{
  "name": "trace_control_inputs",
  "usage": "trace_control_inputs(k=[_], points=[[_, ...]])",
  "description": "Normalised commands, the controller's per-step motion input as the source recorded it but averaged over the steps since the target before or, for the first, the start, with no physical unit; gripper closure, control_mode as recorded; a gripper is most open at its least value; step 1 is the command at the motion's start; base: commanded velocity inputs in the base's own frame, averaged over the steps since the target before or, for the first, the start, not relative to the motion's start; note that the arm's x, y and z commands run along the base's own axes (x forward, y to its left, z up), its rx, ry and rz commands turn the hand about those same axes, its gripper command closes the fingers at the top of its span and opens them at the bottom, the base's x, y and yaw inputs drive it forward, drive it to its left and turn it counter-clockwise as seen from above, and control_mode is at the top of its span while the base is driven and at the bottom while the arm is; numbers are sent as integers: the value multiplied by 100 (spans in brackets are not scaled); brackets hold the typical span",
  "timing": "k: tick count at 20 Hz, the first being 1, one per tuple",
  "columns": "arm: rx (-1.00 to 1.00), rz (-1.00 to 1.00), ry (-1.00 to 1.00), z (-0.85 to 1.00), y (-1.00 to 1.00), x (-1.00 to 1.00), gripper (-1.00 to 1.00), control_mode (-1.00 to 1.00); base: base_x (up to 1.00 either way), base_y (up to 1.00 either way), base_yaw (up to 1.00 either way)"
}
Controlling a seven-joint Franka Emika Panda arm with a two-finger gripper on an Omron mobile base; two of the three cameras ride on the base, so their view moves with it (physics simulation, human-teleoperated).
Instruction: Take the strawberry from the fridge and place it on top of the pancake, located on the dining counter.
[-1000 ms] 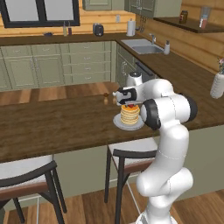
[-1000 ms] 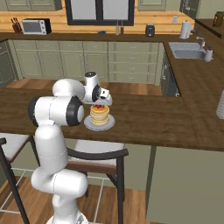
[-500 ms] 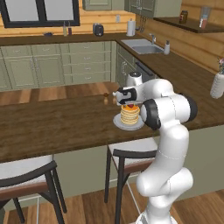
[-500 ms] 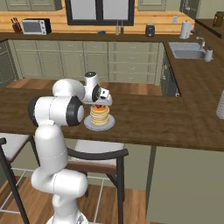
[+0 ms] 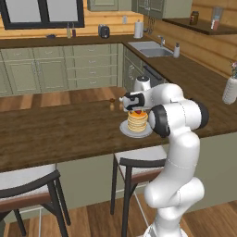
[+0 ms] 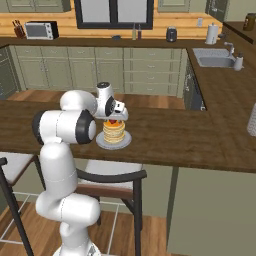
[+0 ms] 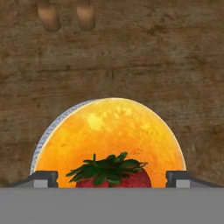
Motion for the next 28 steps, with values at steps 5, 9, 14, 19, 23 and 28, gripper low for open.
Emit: trace_control_inputs(k=[5, 9, 14, 19, 23, 28], points=[[0, 0, -3, 26, 0, 0, -100, -100, 0, 0, 0], [0, 0, 0, 46, 0, -10, -100, -100, 0, 0, 0], [0, 0, 0, 51, 0, -68, -100, -100, 0, 0, 0], [0, -1, 0, 56, 4, -100, -100, -100, 0, 0, 0], [-13, 0, -3, 27, 69, -100, -100, -100, 0, 0, 0], [-20, 2, -12, 17, 78, -100, -100, -100, 0, 0, 0]])
